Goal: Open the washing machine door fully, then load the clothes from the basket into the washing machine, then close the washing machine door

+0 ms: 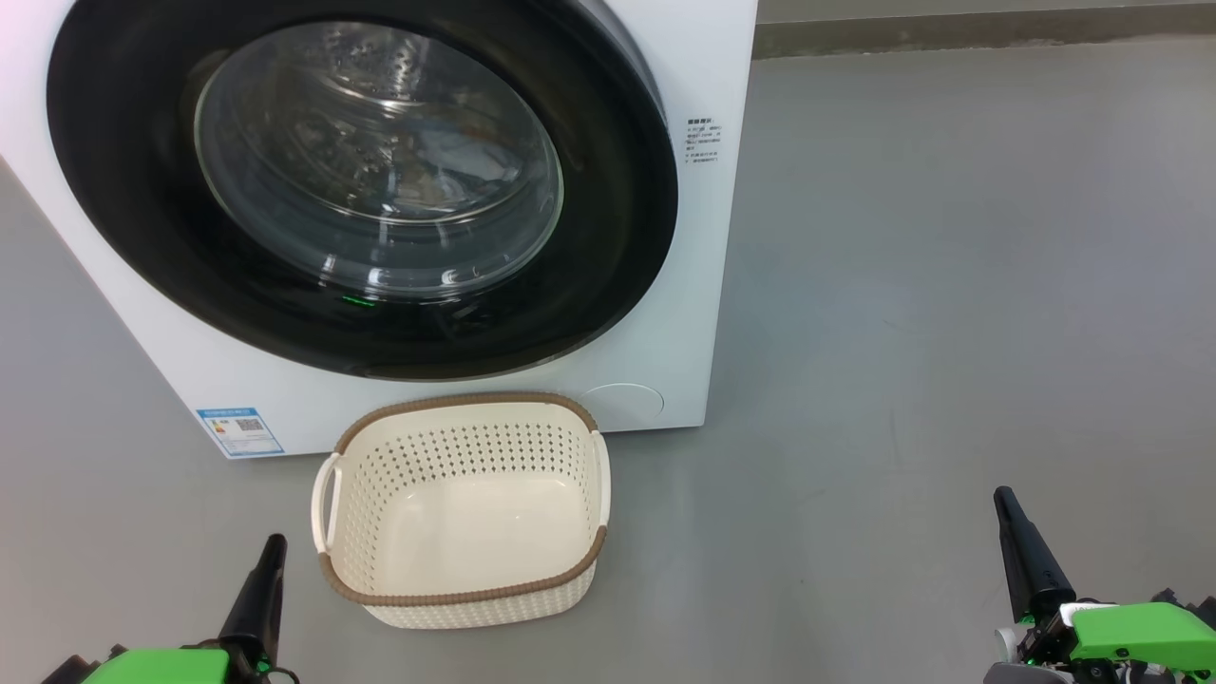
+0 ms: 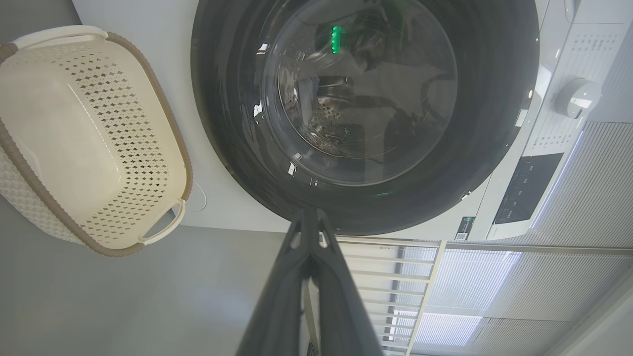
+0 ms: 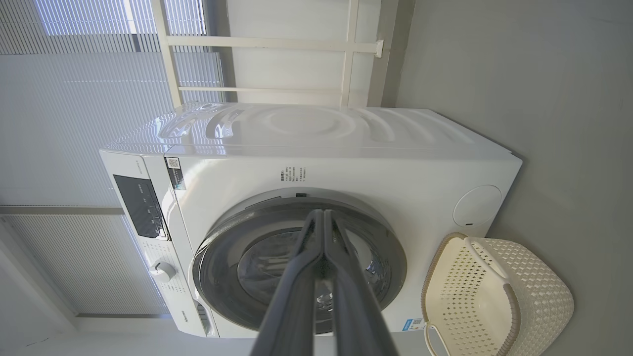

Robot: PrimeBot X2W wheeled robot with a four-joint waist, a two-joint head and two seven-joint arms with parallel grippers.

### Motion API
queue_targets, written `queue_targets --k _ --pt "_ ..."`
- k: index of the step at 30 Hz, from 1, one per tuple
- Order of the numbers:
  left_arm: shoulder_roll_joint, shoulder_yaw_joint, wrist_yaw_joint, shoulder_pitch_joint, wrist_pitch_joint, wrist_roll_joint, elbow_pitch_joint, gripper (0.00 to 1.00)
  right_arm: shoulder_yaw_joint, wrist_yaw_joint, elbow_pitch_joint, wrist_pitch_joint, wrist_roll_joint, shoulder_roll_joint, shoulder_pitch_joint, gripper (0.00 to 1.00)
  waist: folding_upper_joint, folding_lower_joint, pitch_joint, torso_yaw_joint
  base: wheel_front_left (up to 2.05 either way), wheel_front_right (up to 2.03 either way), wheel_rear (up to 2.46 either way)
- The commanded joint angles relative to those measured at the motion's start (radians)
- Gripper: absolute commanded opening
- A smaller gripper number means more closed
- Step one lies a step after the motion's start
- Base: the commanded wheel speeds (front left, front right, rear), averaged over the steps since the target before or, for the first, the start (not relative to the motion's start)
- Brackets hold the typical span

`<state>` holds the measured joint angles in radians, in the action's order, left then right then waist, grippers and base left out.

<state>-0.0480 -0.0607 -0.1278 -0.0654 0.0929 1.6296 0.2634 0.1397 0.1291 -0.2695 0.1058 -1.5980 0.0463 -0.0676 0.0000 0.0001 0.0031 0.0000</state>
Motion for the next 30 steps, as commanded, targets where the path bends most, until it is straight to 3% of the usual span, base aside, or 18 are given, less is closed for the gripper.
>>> queue_targets --k 1,30 --pt "-0.015 -0.035 -0.003 -0.041 0.006 -0.006 -0.019 0.0 -0.026 0.002 0.025 0.008 -0.011 0.004 -0.04 0.0 0.0 -0.0001 0.0 0.0 0.0 0.0 0.0" --pt "-0.011 -0.041 -0.003 -0.042 0.011 -0.011 -0.019 0.0 -0.026 0.002 0.025 0.007 -0.011 0.004 -0.04 0.0 0.0 -0.0001 0.0 0.0 0.0 0.0 0.0"
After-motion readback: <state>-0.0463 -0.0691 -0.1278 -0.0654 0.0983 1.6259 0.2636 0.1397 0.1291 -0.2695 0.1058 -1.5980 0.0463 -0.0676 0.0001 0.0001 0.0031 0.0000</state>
